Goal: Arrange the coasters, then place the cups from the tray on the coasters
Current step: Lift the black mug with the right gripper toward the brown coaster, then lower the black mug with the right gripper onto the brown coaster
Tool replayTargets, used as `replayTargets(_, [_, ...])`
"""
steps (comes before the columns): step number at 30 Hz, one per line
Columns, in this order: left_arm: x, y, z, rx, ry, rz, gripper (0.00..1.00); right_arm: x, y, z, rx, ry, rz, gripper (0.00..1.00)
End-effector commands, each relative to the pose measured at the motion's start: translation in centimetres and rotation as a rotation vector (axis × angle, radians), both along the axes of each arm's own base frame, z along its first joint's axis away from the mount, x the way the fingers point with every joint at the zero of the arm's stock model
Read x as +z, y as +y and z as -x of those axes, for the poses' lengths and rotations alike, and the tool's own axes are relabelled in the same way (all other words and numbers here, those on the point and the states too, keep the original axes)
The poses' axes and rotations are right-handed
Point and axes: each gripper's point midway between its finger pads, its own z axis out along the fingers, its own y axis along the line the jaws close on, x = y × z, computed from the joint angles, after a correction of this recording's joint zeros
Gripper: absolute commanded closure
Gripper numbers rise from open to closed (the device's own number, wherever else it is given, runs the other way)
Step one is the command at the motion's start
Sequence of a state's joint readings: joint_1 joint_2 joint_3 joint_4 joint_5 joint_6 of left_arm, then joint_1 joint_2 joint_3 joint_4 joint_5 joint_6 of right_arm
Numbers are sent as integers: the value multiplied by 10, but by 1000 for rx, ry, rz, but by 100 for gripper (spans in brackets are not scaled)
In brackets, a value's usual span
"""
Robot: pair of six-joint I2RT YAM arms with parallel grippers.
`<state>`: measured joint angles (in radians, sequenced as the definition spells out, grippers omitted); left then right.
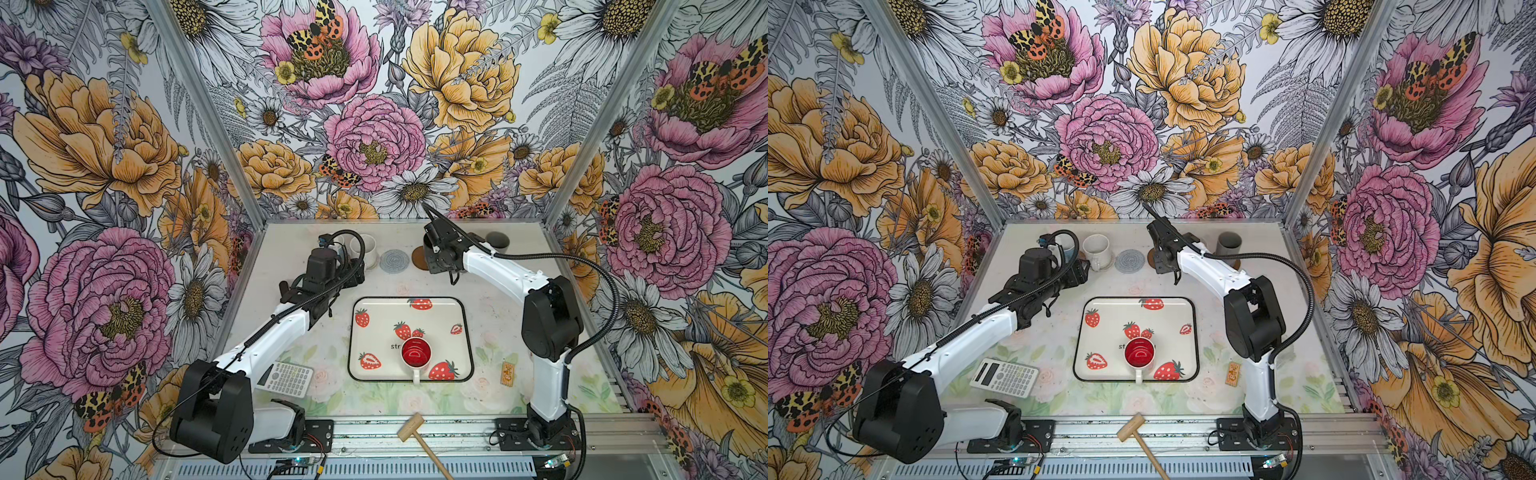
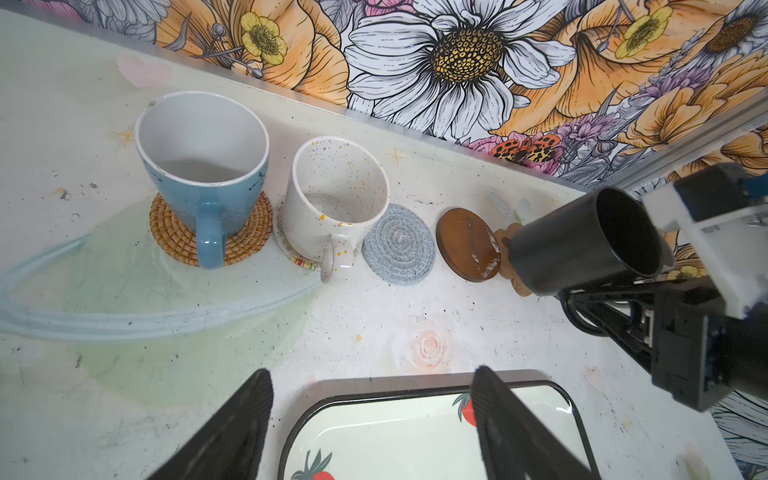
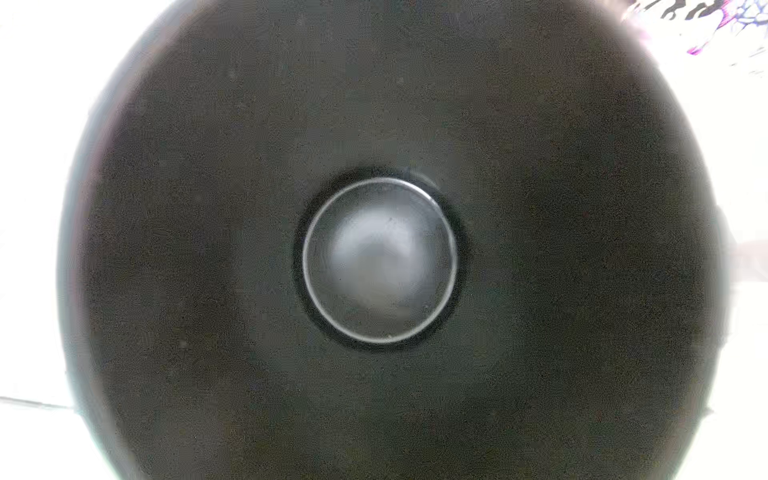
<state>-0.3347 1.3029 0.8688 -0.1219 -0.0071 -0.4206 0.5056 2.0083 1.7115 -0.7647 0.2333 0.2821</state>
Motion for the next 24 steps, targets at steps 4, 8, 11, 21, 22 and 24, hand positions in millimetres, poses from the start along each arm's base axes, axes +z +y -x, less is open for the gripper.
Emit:
replayTargets(4, [5,1,-1,-3,-20,37,23,27,15,-40,4,-113,-79,100])
replayTargets(8, [1,0,-3,-5,-11,43,23,20,18,-50,6,-104,-96,100])
replayTargets(11, [-1,-2,-5,-13,-2,43,24,15,18,-54,3,-97,-100,100])
replayTargets(21, [-2,-3,-6,-16,0,46,24,-1,16,-61,-3,-68,-106,100])
replayTargets(22, [-2,-3,-6,-17,1,47,24,-2,18,-62,0,-68,-109,100])
replayTargets(24, [-3,-3,-6,-17,3,46,24,-3,18,-64,-1,-70,-104,100])
